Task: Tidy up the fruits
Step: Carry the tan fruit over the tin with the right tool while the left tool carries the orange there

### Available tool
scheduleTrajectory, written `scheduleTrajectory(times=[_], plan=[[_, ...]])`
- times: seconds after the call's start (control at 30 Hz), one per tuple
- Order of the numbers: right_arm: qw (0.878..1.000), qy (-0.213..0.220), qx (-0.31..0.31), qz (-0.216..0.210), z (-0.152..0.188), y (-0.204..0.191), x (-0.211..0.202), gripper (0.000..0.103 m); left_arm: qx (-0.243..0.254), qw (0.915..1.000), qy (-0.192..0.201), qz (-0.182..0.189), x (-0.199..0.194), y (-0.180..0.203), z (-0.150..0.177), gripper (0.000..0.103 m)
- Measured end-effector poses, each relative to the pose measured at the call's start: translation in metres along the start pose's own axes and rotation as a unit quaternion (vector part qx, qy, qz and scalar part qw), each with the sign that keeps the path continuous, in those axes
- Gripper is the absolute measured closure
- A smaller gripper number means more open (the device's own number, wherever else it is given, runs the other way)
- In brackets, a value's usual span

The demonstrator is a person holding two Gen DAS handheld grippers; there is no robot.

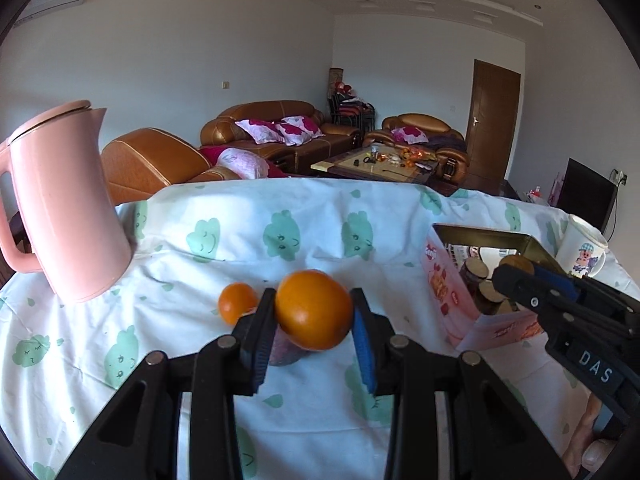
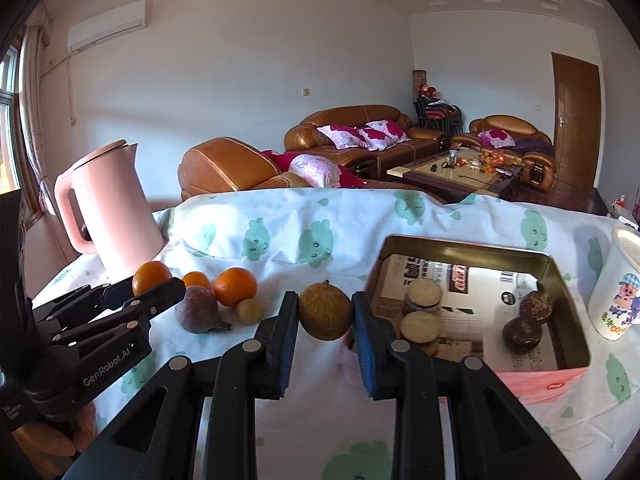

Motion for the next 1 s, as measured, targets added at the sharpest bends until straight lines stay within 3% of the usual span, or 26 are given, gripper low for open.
scheduleTrajectory(times=[0.33,0.57,0.77,1.0], plan=[[0.996,0.022,0.032,0.081,-0.013,0.087,-0.007,0.074,0.033,0.9983,0.005,0.047,0.018,0.078,-0.015,0.066],[0.990,0.017,0.060,0.124,-0.014,0.141,-0.004,0.074,0.052,0.9968,-0.005,0.060,0.042,0.125,-0.020,0.066],[0.990,0.001,0.059,0.131,-0.012,0.156,0.006,0.074,0.065,0.9949,-0.027,0.072,0.064,0.162,-0.015,0.066],[0.991,-0.017,0.079,0.108,-0.009,0.170,0.019,0.074,0.085,0.9925,-0.048,0.073,0.081,0.189,-0.006,0.066]])
Point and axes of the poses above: each gripper's, at about its wrist camera, not at the fingertips, and x roughly the way its jaws point, y to its right, z to its underside, the point moved 3 cm from there along x, roughly the way its jaws point, and after that the axes turned 3 degrees about -x, right-handed, at the moved point
